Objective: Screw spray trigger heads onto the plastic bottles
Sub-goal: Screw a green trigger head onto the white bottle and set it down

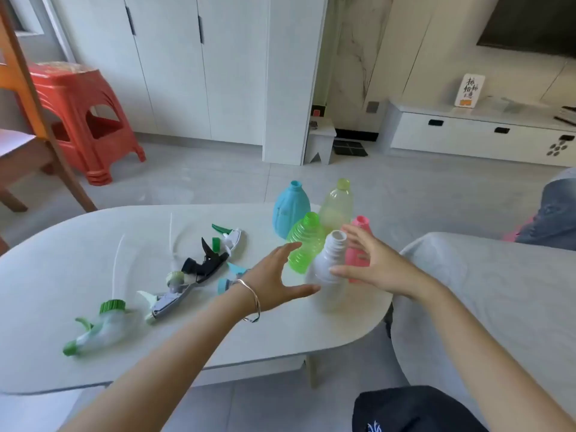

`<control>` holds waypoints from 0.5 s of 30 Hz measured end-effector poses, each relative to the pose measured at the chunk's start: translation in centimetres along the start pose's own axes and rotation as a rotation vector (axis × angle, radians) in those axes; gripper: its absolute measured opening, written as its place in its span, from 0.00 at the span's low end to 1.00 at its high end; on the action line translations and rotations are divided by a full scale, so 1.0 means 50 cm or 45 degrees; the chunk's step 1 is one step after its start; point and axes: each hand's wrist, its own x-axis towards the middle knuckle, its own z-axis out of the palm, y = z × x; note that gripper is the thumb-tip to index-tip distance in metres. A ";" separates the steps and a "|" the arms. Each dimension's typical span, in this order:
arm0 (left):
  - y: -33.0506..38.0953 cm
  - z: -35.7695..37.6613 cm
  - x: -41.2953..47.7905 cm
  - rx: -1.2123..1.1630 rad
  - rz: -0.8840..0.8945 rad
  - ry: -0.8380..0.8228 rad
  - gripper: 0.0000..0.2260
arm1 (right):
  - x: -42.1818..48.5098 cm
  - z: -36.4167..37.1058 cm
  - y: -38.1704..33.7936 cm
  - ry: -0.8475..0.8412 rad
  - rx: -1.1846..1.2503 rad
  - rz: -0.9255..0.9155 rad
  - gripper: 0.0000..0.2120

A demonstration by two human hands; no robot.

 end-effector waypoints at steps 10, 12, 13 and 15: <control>0.014 0.098 0.019 -0.193 -0.019 0.182 0.35 | -0.004 0.073 0.068 0.189 0.143 0.016 0.24; 0.012 0.100 0.013 -0.250 -0.009 0.214 0.34 | -0.008 0.076 0.059 0.183 0.159 -0.004 0.23; 0.012 0.095 0.007 -0.278 0.000 0.227 0.34 | -0.012 0.075 0.050 0.173 0.169 -0.015 0.23; 0.013 0.068 -0.008 -0.326 0.028 0.250 0.33 | -0.020 0.073 0.015 0.173 0.196 -0.052 0.20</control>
